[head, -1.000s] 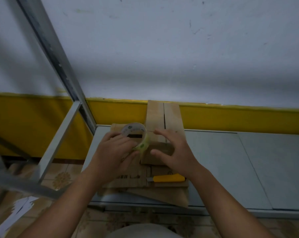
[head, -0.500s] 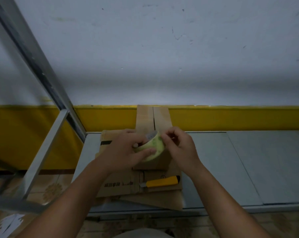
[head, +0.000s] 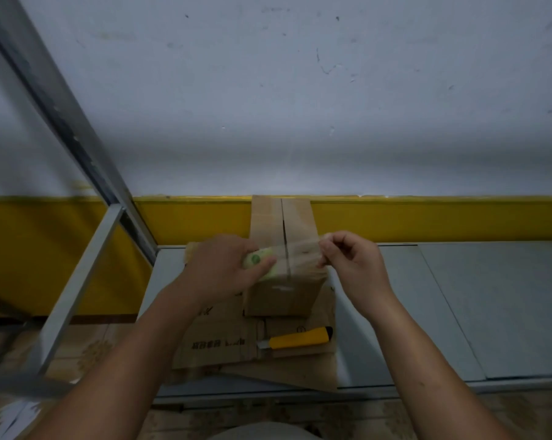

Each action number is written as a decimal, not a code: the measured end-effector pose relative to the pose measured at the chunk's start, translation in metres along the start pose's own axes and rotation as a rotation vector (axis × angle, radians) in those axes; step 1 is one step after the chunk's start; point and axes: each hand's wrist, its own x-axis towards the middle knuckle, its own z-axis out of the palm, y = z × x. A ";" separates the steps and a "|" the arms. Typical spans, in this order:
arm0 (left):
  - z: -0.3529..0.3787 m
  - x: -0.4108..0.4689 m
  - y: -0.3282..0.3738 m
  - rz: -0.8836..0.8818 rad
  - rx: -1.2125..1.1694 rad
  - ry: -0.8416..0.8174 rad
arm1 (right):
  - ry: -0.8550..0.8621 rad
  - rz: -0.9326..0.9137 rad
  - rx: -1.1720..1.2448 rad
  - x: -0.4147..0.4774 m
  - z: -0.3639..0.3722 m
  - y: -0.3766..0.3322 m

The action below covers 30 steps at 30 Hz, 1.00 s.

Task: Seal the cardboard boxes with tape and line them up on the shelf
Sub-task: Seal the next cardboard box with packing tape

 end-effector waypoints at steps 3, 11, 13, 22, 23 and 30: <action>-0.008 0.003 0.001 -0.149 0.151 0.015 | 0.009 0.000 0.026 -0.005 -0.001 -0.004; -0.015 -0.010 -0.027 -0.051 -0.717 0.023 | 0.005 0.449 0.702 0.001 -0.003 0.017; -0.004 -0.012 -0.038 -0.062 -0.829 0.013 | 0.000 0.473 0.725 -0.002 0.001 0.023; -0.013 -0.010 -0.049 -0.199 -0.238 -0.150 | 0.057 0.346 0.469 -0.004 -0.003 0.030; -0.016 -0.007 -0.050 -0.239 -0.188 -0.173 | 0.054 0.356 0.460 -0.004 -0.002 0.032; -0.008 -0.007 -0.081 -0.288 -0.612 -0.207 | 0.120 0.451 0.522 0.000 -0.007 0.042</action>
